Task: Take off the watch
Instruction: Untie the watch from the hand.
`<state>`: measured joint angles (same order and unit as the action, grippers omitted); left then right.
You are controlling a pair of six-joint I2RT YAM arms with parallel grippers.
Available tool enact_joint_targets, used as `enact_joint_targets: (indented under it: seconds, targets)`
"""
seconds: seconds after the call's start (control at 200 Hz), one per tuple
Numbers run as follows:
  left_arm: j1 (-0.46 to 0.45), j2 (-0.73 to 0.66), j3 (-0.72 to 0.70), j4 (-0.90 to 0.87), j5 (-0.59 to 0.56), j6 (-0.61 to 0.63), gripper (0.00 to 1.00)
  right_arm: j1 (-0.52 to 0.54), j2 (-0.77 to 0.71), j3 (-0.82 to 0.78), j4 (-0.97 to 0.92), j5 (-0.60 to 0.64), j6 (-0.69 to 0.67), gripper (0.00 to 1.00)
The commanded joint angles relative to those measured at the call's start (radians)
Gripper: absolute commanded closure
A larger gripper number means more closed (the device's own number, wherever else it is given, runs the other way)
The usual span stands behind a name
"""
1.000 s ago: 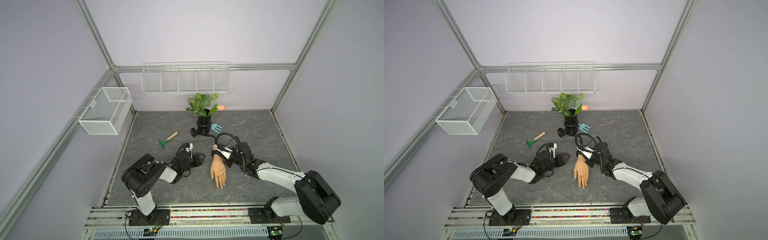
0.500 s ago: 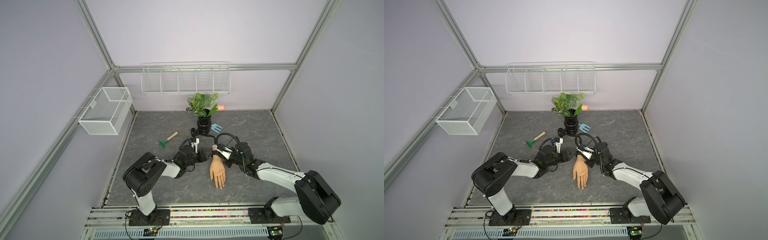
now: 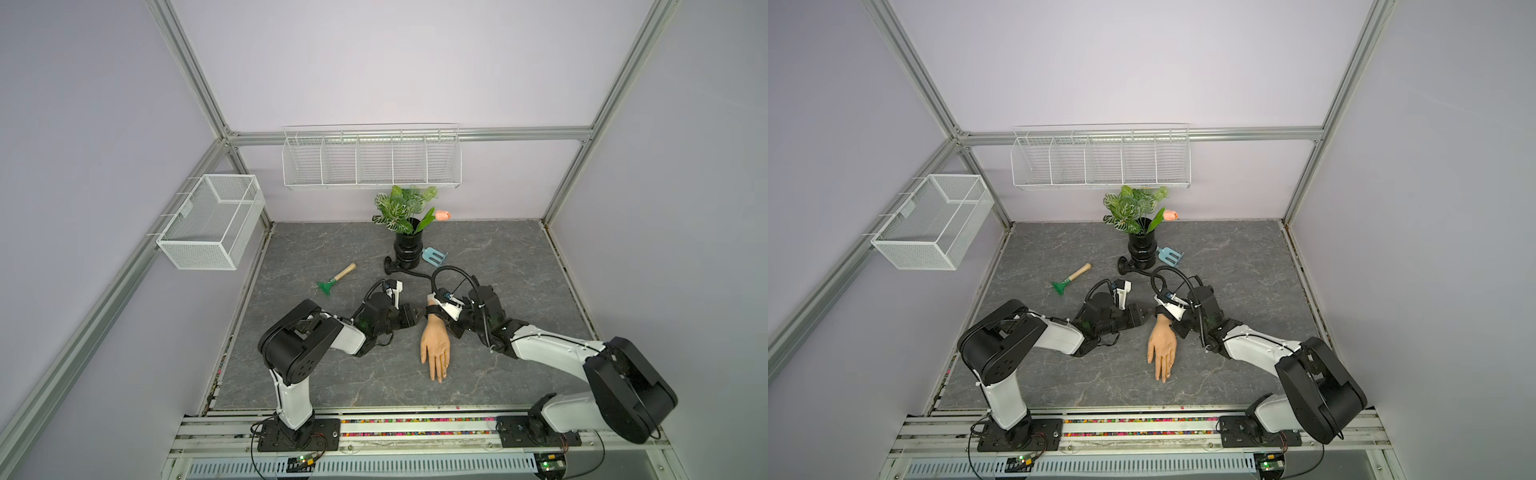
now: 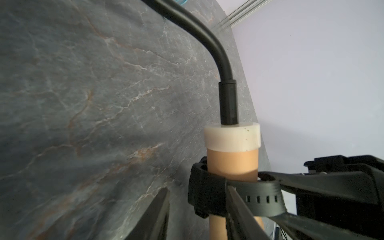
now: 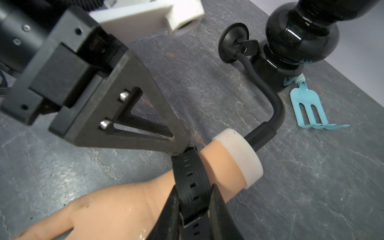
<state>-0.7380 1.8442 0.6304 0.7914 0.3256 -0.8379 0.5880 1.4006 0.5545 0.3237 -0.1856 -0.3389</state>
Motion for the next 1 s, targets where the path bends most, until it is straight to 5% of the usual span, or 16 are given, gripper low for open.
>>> enact_joint_targets:
  seconds: [0.0, 0.405, 0.994]
  targets:
    - [-0.001, 0.015, -0.031, -0.13, -0.061, -0.006, 0.56, 0.027, -0.009, 0.003, 0.22, -0.072, 0.085, 0.93]
    - [-0.001, 0.011, -0.008, -0.322, -0.089, 0.088, 0.57, 0.043, 0.072, -0.138, 0.52, -0.03, 0.252, 0.93]
    - [-0.001, 0.104, -0.035, -0.269, -0.085, 0.092, 0.58, -0.021, 0.048, -0.256, 0.743, -0.002, 0.398, 0.93]
